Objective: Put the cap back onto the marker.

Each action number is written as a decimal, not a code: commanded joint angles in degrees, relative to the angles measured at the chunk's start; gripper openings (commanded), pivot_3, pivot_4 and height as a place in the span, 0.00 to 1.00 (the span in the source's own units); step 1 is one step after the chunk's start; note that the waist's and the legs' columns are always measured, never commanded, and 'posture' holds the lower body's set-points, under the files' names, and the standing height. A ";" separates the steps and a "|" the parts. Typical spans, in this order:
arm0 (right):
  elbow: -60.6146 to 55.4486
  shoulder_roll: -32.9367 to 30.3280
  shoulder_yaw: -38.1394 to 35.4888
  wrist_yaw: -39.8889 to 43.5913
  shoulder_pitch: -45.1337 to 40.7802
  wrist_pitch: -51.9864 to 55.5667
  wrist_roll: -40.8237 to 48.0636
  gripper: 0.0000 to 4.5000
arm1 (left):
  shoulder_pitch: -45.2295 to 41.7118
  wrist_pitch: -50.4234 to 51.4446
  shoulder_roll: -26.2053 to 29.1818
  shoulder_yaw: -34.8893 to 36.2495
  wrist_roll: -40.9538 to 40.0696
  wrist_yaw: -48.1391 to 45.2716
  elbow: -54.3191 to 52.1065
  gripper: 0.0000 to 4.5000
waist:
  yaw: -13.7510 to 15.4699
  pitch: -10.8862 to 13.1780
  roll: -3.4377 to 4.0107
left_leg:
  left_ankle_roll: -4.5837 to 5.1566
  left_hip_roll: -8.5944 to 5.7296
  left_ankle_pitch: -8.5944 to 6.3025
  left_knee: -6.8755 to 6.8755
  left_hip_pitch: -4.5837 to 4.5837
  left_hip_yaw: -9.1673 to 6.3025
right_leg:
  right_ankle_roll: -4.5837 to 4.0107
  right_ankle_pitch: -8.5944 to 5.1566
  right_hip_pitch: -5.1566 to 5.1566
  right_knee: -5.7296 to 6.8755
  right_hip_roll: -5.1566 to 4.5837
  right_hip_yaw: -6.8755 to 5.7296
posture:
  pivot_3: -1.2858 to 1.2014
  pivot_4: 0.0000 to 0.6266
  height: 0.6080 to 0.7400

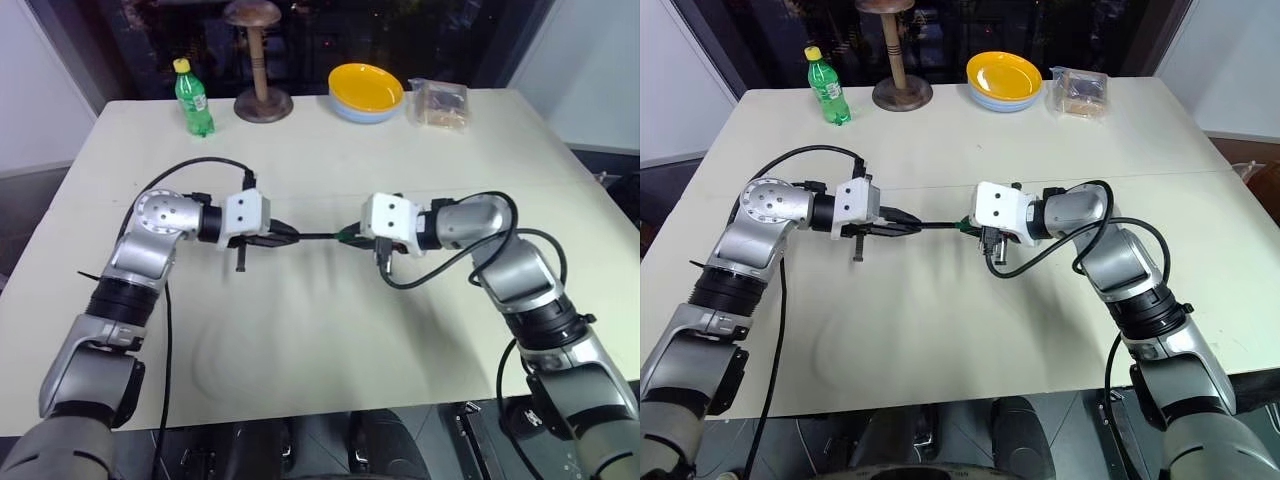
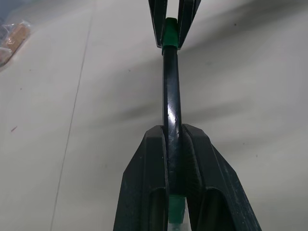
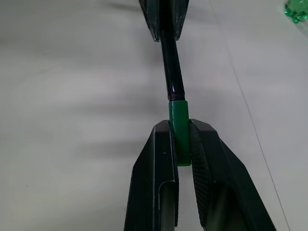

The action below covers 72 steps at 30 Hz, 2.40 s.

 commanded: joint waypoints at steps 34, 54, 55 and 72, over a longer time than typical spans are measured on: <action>-5.50 8.22 4.31 -1.14 -3.83 0.20 -2.85 0.02 | -2.70 -1.35 -4.59 3.27 0.00 2.43 0.01 0.00 | -0.01 0.00 0.00 | 0.01 0.00 0.00 0.00 -0.01 0.01 | 0.00 0.00 -0.02 0.00 0.00 -0.01 | 0.52 0.24 1.00; -1.38 2.98 1.76 -0.67 -1.85 -4.89 -4.81 0.77 | 7.98 6.90 0.77 7.90 -1.14 5.90 -10.41 0.00 | -0.23 0.01 0.00 | 0.00 0.04 0.00 -0.01 -0.01 -0.01 | 0.00 0.00 -0.02 0.00 0.01 0.00 | 0.52 0.24 1.00; -1.54 2.65 1.54 -0.67 -1.73 -4.69 -4.61 0.89 | 8.89 7.47 1.32 8.18 -1.28 6.39 -11.22 0.00 | -0.22 0.00 0.00 | 0.00 0.05 0.00 -0.02 0.00 0.00 | 0.00 0.00 -0.02 0.00 0.00 0.01 | 0.52 0.24 1.00; -17.50 -2.75 -7.58 -5.42 9.10 10.65 3.35 0.98 | 27.44 44.10 -0.80 19.78 -8.49 31.49 -38.27 0.00 | -0.11 0.00 -0.01 | 0.01 0.05 -0.01 -0.03 0.00 -0.09 | 0.00 0.00 0.01 0.01 -0.06 0.02 | 0.52 0.24 1.00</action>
